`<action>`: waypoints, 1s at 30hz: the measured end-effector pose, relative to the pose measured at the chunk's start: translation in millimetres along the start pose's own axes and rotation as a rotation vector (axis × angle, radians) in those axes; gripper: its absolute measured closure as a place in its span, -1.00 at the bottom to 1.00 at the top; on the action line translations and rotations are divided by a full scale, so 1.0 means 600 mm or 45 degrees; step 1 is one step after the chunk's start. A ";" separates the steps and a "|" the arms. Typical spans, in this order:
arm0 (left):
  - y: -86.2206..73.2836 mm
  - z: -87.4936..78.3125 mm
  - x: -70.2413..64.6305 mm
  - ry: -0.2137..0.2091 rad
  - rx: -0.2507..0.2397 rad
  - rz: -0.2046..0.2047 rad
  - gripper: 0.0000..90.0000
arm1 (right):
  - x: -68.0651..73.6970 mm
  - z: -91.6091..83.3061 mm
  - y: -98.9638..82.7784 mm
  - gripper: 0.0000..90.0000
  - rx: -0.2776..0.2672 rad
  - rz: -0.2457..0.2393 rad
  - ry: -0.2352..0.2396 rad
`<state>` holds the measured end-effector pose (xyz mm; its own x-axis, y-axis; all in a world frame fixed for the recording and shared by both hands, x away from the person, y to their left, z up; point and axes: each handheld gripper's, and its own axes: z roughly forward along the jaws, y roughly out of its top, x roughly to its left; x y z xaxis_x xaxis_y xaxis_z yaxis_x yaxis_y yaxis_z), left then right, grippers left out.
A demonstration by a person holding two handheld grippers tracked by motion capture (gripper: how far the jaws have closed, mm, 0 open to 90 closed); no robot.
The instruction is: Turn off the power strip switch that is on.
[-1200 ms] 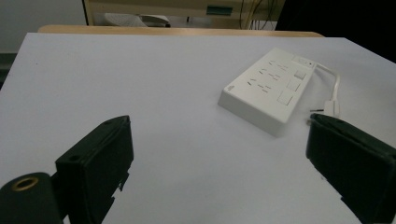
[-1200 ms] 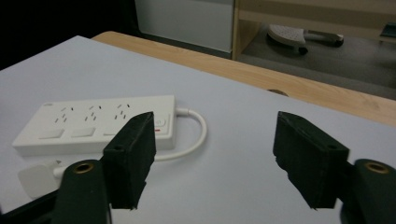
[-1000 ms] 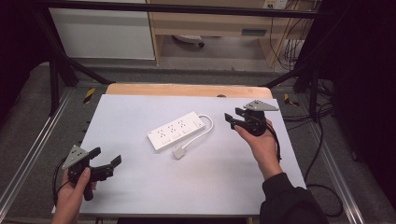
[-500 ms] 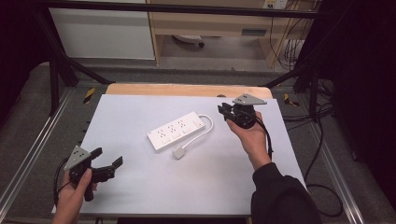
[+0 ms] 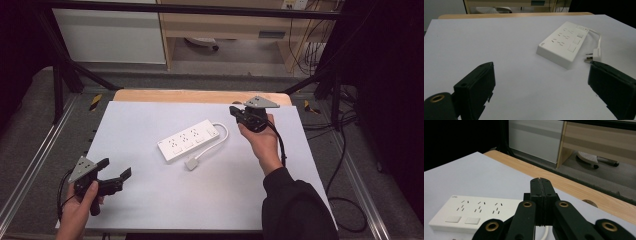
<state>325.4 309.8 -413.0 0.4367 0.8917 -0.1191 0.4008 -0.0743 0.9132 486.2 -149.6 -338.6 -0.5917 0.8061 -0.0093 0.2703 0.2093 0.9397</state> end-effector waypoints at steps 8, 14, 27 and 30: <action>0.000 0.000 0.000 -0.001 -0.001 -0.002 -0.84 | 0.001 0.011 0.008 1.00 0.008 -0.001 -0.005; 0.001 -0.001 -0.001 -0.002 -0.002 0.000 -0.84 | 0.006 0.025 0.014 1.00 0.016 -0.005 0.004; 0.001 -0.001 -0.001 0.000 -0.002 0.006 -0.84 | 0.018 0.048 0.019 1.00 0.030 -0.009 0.020; 0.001 -0.001 -0.001 0.001 -0.003 0.006 -0.87 | 0.021 0.054 0.018 1.00 0.046 -0.012 0.027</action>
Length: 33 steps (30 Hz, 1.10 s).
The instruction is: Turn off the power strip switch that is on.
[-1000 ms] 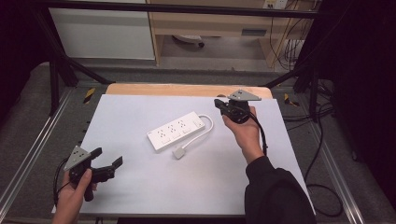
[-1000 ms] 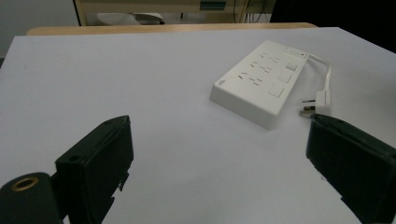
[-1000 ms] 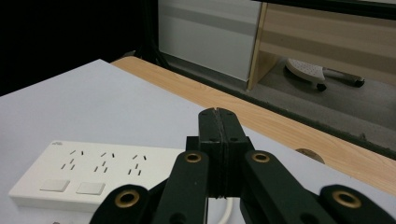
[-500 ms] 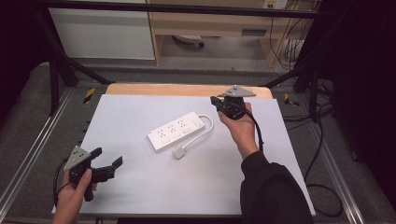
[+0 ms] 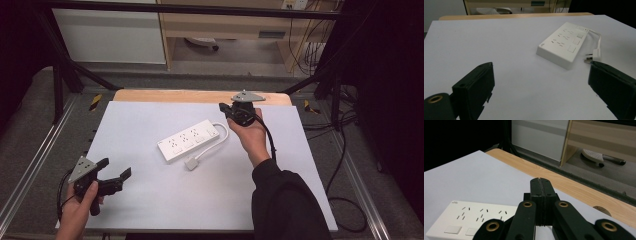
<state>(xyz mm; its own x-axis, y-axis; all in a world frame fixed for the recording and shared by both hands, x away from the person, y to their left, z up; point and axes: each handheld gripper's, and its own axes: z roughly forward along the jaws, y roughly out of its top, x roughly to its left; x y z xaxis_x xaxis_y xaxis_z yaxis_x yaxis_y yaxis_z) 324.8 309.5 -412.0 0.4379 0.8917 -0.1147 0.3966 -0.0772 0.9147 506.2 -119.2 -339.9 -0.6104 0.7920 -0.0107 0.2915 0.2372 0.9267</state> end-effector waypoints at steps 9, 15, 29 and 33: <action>0.000 0.001 0.000 -0.001 -0.001 -0.003 -0.88 | 0.009 0.019 0.002 1.00 0.027 -0.006 0.020; 0.000 0.000 0.000 -0.002 -0.003 -0.004 -0.88 | 0.014 0.031 0.003 1.00 0.042 -0.003 0.033; 0.001 0.000 -0.001 -0.006 -0.001 -0.002 -0.88 | 0.035 0.064 0.000 1.00 0.097 -0.017 0.068; 0.001 0.000 -0.001 -0.008 0.001 -0.002 -0.88 | 0.040 0.074 -0.005 1.00 0.113 -0.020 0.072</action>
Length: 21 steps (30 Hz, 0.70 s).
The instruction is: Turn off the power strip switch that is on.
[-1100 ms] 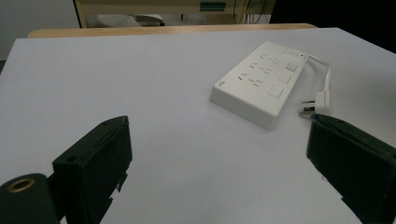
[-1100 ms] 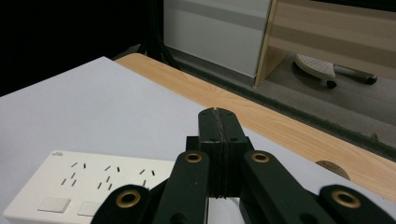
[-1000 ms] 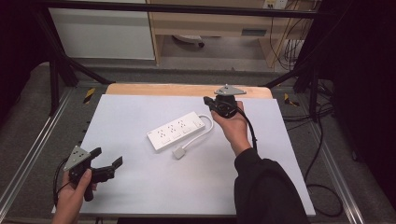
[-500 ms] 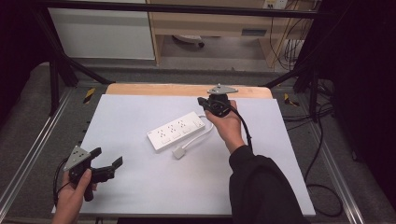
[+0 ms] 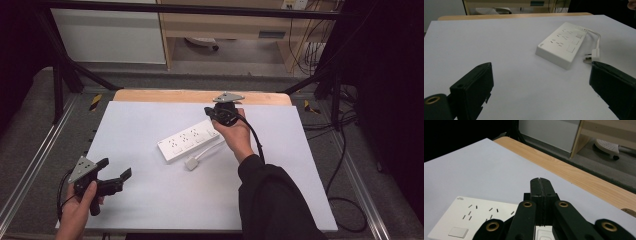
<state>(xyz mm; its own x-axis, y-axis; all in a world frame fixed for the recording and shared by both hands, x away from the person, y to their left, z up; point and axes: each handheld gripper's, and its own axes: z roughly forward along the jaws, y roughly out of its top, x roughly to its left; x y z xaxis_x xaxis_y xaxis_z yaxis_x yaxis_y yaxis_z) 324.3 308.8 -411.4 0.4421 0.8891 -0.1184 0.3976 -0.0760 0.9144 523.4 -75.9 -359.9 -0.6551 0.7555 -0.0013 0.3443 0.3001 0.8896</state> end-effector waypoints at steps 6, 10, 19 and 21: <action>0.000 0.000 0.000 -0.003 0.001 0.000 -0.88 | 0.005 0.012 -0.008 1.00 0.031 -0.007 0.002; 0.000 -0.001 0.001 -0.002 -0.001 0.001 -0.88 | 0.008 0.016 -0.013 1.00 0.048 -0.018 0.009; 0.001 -0.002 0.002 -0.002 -0.003 -0.002 -0.88 | 0.013 0.025 -0.022 1.00 0.068 -0.022 0.023; 0.001 -0.002 0.002 0.000 -0.004 -0.002 -0.88 | 0.014 0.026 -0.023 1.00 0.071 -0.022 0.029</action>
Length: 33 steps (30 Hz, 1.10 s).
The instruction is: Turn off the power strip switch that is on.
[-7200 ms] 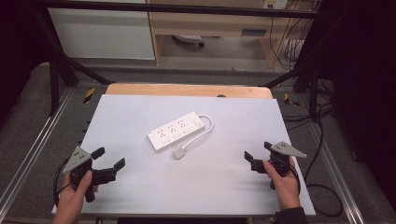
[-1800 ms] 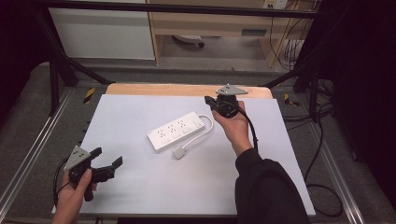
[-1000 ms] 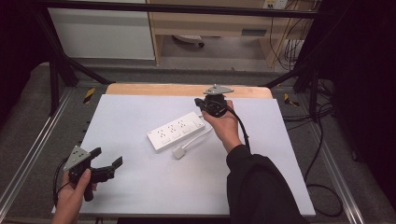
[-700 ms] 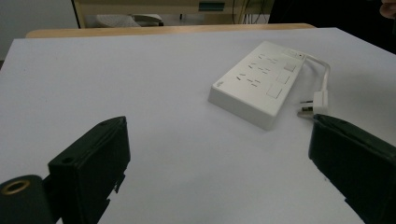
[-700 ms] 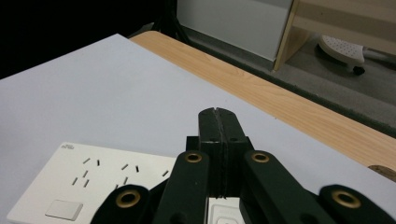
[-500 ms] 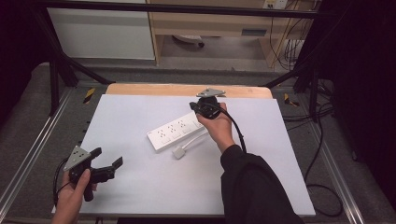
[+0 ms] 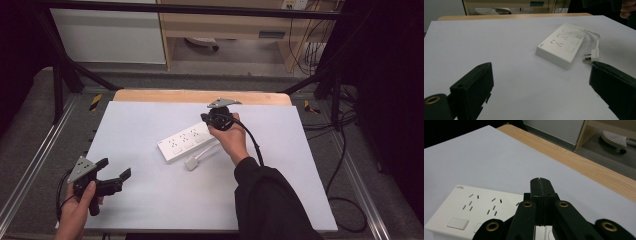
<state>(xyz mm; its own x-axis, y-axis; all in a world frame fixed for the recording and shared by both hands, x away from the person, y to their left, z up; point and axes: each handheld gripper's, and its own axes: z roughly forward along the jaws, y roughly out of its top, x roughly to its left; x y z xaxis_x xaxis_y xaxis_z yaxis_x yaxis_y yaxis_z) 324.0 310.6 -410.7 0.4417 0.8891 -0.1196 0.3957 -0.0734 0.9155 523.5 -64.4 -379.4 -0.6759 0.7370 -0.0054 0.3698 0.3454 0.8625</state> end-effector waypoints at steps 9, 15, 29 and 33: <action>0.000 0.000 -0.001 -0.009 0.003 0.004 -0.88 | 0.000 0.007 -0.012 1.00 0.010 0.030 0.019; 0.000 0.000 -0.001 -0.008 0.004 0.007 -0.88 | 0.002 0.010 -0.022 1.00 0.029 0.035 0.023; 0.000 0.000 -0.001 -0.013 0.004 0.010 -0.88 | 0.006 0.018 -0.031 1.00 0.056 0.024 0.024; 0.000 0.000 -0.002 -0.015 0.005 0.009 -0.88 | 0.006 0.019 -0.034 1.00 0.061 0.027 0.025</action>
<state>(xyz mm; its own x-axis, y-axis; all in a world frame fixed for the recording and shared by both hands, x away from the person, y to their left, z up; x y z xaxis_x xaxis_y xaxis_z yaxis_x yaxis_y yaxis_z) 323.7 309.6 -410.8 0.4536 0.8834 -0.1178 0.3957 -0.0811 0.9148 520.9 -62.2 -402.7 -0.6797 0.7331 0.0227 0.4136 0.3576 0.8373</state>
